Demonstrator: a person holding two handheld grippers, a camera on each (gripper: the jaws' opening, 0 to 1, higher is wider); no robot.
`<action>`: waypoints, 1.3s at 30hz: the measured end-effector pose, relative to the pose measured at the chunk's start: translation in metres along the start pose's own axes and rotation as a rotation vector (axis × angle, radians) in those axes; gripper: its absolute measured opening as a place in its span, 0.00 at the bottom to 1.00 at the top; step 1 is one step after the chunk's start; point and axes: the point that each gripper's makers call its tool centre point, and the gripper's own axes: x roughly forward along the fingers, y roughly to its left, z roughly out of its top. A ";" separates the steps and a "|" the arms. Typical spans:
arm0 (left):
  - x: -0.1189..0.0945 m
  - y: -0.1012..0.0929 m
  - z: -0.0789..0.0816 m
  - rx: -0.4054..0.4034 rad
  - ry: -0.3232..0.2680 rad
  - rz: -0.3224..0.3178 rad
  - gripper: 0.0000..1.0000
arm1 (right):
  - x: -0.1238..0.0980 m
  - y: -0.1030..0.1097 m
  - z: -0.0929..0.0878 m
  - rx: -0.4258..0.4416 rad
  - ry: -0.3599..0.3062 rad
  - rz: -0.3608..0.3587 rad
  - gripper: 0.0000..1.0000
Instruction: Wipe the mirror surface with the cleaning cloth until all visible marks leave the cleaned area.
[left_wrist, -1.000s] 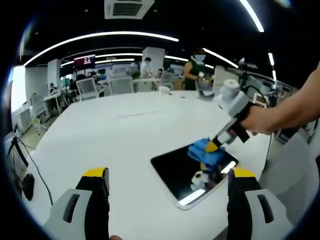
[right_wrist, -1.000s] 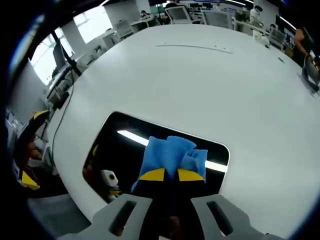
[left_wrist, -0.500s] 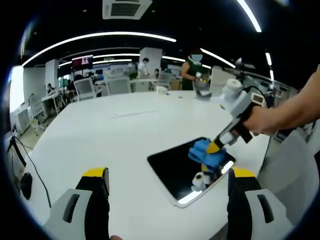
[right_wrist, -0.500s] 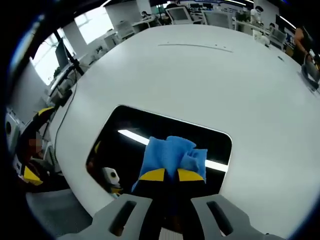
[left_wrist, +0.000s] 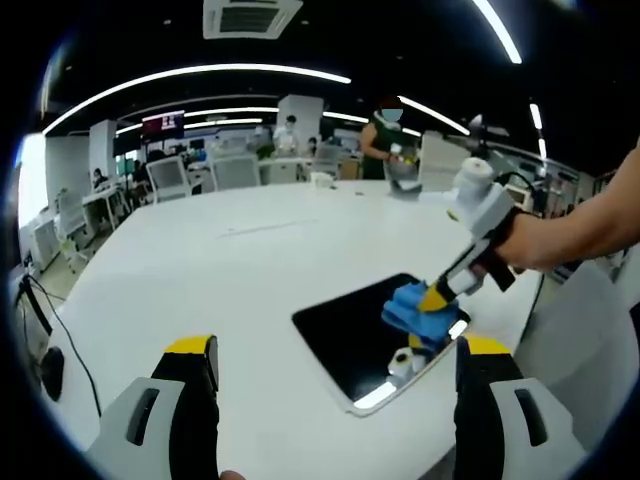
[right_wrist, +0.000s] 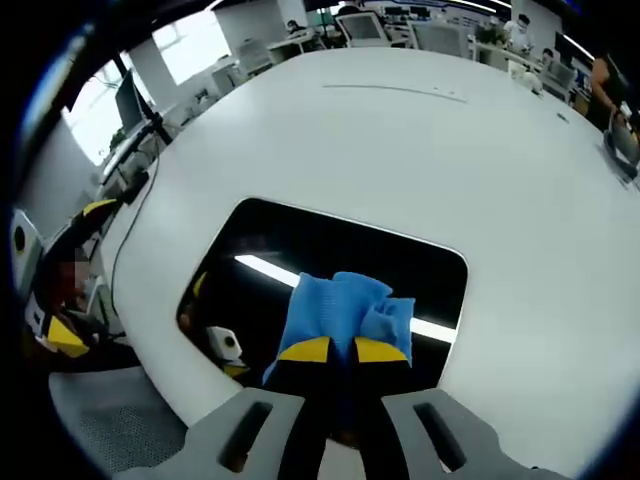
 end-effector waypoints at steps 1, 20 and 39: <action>0.000 0.000 -0.001 -0.001 0.001 -0.001 0.99 | 0.000 0.000 -0.001 0.001 0.000 0.001 0.02; 0.001 -0.002 -0.001 -0.006 0.004 0.000 0.99 | -0.008 0.009 -0.017 0.019 0.000 0.025 0.02; 0.001 -0.006 -0.005 0.001 0.008 -0.012 0.99 | -0.015 0.016 -0.031 0.024 0.004 0.039 0.02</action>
